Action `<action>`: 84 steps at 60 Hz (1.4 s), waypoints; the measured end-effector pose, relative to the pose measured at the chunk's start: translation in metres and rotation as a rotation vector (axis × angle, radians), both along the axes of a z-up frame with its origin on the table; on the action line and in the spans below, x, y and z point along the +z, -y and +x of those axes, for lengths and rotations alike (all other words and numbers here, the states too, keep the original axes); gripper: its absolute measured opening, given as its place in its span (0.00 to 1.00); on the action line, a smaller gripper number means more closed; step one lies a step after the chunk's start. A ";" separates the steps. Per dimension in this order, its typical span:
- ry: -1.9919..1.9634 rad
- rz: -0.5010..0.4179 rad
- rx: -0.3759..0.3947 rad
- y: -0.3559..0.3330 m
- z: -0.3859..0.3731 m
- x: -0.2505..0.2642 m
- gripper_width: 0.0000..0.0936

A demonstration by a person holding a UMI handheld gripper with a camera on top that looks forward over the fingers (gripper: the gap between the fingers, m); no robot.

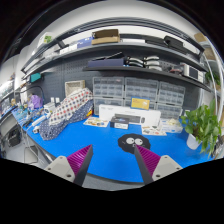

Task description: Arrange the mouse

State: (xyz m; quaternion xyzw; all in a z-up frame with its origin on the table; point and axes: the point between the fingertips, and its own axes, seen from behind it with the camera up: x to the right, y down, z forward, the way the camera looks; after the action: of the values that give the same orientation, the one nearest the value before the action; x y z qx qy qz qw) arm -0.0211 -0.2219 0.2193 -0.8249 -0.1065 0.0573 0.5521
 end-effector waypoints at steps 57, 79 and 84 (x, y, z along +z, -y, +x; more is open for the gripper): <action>0.043 -0.313 -0.298 -0.021 0.240 -0.211 0.87; 0.022 -0.318 -0.261 -0.121 0.274 -0.230 0.73; 0.006 -0.329 -0.239 -0.133 0.273 -0.233 0.67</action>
State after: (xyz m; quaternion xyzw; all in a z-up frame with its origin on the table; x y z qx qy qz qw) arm 0.2522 -0.0885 -0.0135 -0.9110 0.0014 0.0053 0.4124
